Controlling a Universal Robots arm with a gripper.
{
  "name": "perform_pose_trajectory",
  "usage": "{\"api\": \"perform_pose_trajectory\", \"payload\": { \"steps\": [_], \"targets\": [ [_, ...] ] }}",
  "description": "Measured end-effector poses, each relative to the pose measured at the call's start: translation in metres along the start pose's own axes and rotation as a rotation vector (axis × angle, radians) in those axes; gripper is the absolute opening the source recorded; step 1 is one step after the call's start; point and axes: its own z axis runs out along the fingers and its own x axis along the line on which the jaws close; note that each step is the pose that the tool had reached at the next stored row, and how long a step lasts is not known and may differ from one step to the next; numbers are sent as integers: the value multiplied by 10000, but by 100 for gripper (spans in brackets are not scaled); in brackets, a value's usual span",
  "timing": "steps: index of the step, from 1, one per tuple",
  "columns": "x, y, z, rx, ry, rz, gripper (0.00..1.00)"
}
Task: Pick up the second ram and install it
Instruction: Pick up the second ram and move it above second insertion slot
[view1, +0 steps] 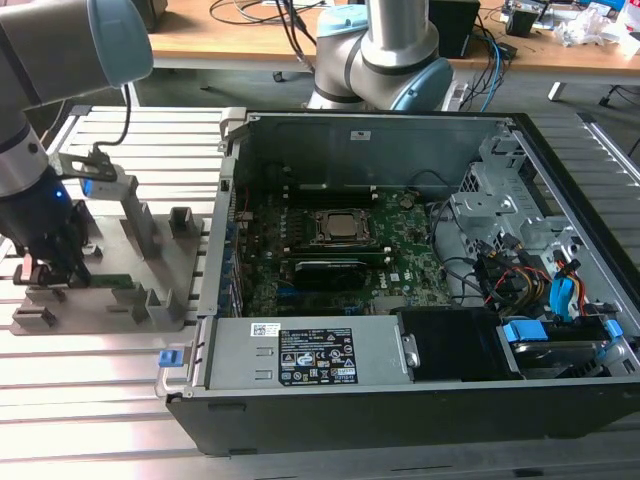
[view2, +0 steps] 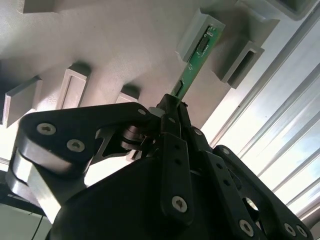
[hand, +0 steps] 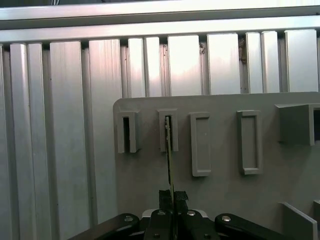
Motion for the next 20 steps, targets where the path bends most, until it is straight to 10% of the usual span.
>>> {"api": "perform_pose_trajectory", "payload": {
  "steps": [20],
  "targets": [
    [3, 1, -278, -1, 0, 0, 14]
  ]
}}
